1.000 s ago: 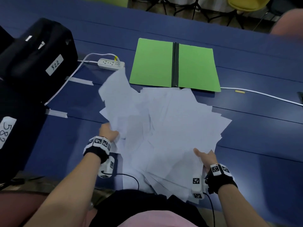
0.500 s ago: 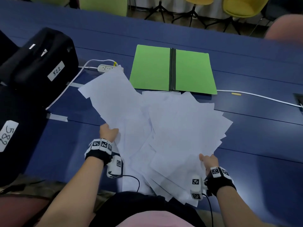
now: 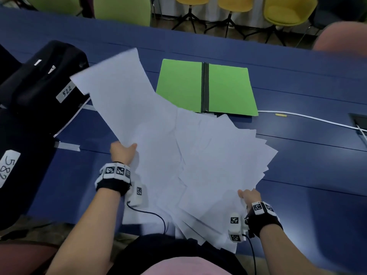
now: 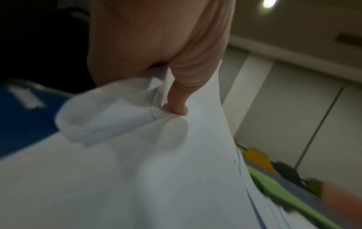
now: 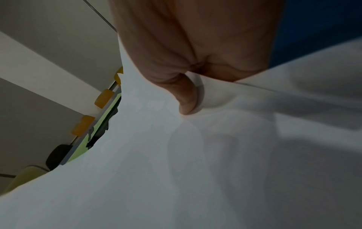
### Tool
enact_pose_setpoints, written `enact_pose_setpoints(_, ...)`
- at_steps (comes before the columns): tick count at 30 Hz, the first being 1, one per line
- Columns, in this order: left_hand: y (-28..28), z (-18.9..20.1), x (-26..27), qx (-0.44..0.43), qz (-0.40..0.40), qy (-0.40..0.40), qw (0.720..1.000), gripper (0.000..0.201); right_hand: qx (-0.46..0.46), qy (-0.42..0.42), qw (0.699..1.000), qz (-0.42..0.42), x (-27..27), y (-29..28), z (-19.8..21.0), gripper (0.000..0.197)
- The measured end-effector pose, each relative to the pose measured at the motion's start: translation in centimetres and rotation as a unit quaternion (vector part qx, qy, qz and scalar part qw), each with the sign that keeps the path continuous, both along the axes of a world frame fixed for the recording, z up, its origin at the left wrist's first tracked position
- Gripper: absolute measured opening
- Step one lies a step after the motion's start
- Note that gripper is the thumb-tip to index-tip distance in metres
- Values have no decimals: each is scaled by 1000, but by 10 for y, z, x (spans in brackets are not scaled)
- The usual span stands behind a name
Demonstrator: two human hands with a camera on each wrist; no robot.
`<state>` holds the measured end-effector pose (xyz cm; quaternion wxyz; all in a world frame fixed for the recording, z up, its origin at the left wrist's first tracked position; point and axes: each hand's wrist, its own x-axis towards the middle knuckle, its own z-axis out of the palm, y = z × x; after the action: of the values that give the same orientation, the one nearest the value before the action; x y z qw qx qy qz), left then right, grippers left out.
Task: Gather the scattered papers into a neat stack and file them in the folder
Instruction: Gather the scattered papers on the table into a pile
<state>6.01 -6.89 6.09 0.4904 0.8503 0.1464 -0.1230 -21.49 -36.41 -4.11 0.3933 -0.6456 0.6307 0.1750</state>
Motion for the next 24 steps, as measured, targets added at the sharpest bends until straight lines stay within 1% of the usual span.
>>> enact_pose_setpoints(1,2,17,4,-23,14,-22,999,34,6,-5,1000,-15,-1,0,-3,28)
enact_pose_setpoints(2,3,35,7,-48,24,-40,998,34,-4,-20,1000,-9,-1,1,-6,38)
enact_pose_setpoints(3,3,53,8,-75,30,-51,995,33,-17,-36,999,-21,0,1,-9,42)
enact_pose_setpoints(6,-5,98,6,-127,14,-93,987,26,-8,-40,999,-36,0,0,-11,44)
enact_pose_setpoints(8,-12,116,1,-141,-1,-113,984,18,-5,-44,998,-45,1,1,-8,44)
enact_pose_setpoints(11,-23,125,-5,-168,-8,-110,980,19,-2,-52,997,-57,1,2,-3,44)
enact_pose_setpoints(13,-31,126,-7,-172,-12,-106,979,23,3,-60,996,-62,1,3,-1,46)
enact_pose_setpoints(17,-46,130,1,-156,-35,-98,982,27,1,-57,997,-47,3,4,2,46)
enact_pose_setpoints(19,-54,138,9,-148,-51,-115,981,32,4,-50,998,-37,4,2,2,45)
enact_pose_setpoints(22,-74,155,15,-163,-90,-139,973,23,7,-49,998,-25,5,2,5,44)
enact_pose_setpoints(24,-92,169,17,-162,-115,-157,967,18,27,-39,998,-28,8,3,10,45)
